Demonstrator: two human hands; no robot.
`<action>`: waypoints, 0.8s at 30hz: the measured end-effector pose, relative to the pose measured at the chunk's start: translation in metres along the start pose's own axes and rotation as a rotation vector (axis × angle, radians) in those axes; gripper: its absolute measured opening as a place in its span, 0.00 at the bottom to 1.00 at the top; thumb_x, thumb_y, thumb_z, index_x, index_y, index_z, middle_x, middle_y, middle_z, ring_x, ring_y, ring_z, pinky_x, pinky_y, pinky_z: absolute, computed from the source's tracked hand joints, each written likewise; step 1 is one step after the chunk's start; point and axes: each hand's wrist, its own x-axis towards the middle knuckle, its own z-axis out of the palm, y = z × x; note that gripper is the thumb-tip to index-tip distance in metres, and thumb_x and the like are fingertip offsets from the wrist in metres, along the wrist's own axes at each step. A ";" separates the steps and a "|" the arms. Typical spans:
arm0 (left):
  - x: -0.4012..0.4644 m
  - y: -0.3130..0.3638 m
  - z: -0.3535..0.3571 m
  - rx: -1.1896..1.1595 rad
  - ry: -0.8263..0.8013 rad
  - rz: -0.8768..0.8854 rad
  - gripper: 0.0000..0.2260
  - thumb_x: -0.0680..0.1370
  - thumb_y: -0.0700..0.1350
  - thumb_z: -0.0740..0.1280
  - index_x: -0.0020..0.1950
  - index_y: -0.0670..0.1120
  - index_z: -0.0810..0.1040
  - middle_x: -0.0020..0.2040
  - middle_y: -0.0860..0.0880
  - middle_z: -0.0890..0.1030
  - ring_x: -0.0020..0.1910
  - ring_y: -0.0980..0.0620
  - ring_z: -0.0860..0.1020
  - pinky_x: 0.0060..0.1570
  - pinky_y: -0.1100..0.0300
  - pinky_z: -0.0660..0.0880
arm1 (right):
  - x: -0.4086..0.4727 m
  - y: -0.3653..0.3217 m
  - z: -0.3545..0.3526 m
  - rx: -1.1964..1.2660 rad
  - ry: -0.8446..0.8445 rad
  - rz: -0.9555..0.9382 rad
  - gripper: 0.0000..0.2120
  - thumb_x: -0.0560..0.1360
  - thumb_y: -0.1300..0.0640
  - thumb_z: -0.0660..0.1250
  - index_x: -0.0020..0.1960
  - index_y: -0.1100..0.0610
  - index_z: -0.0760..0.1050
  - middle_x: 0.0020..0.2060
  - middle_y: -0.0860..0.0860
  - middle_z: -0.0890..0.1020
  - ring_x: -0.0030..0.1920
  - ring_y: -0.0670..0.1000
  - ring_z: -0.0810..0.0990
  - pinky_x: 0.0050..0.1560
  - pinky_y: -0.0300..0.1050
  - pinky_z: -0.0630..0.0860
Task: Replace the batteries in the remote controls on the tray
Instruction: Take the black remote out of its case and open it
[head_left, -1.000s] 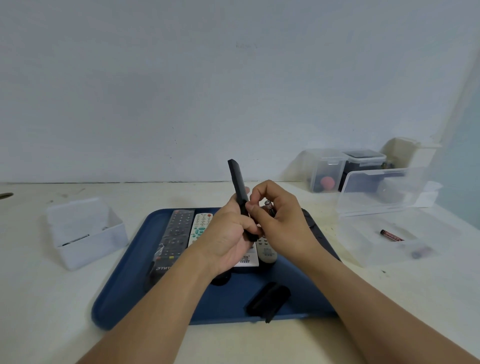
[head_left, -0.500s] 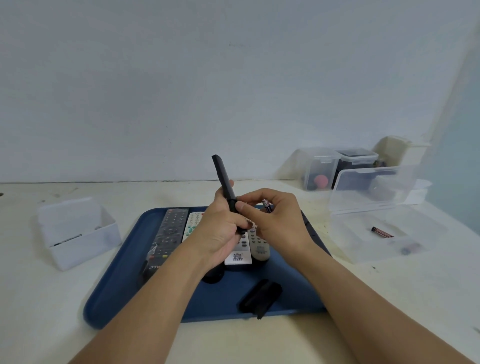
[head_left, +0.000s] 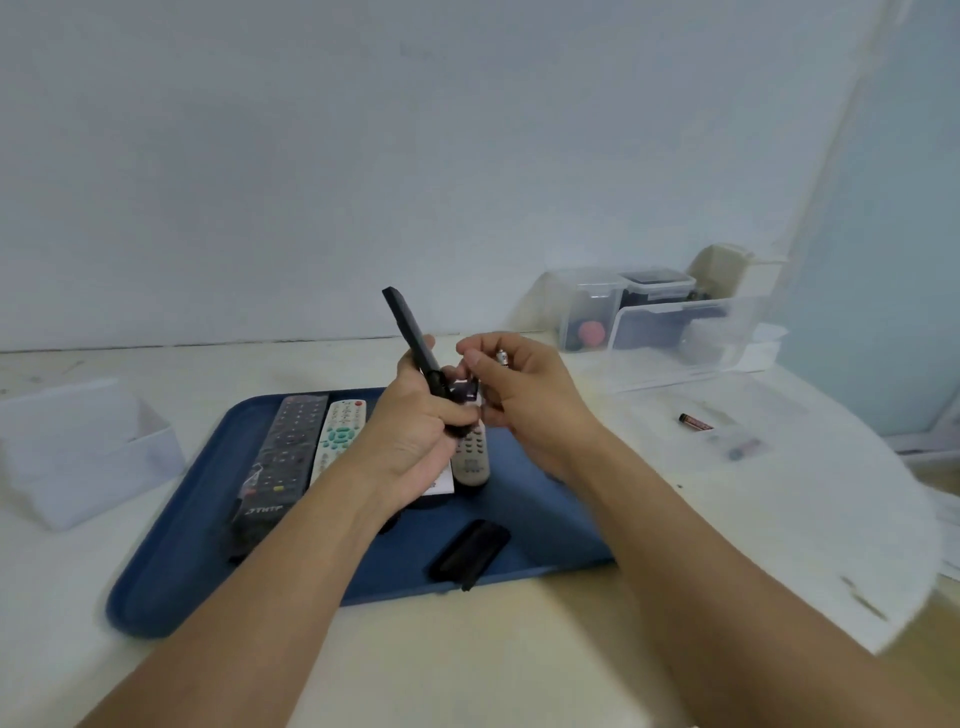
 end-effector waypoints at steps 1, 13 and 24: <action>-0.001 -0.002 0.002 -0.027 -0.015 -0.014 0.35 0.74 0.18 0.56 0.72 0.50 0.66 0.49 0.46 0.73 0.46 0.52 0.76 0.44 0.58 0.75 | -0.002 -0.009 -0.009 -0.087 0.017 -0.031 0.08 0.82 0.66 0.60 0.52 0.60 0.79 0.37 0.54 0.76 0.25 0.40 0.70 0.24 0.33 0.66; -0.019 -0.009 0.018 0.018 -0.141 -0.134 0.17 0.82 0.31 0.60 0.66 0.47 0.76 0.42 0.50 0.82 0.38 0.52 0.79 0.35 0.59 0.78 | -0.024 -0.051 -0.165 -1.582 -0.166 0.220 0.09 0.81 0.57 0.64 0.60 0.49 0.79 0.60 0.50 0.80 0.50 0.49 0.77 0.53 0.41 0.72; -0.049 0.042 -0.028 0.299 0.192 0.158 0.16 0.80 0.31 0.61 0.61 0.48 0.79 0.36 0.50 0.76 0.26 0.55 0.61 0.23 0.63 0.60 | -0.052 -0.066 -0.009 -1.006 -0.221 -0.338 0.10 0.81 0.63 0.62 0.53 0.56 0.82 0.36 0.42 0.81 0.37 0.42 0.78 0.43 0.36 0.75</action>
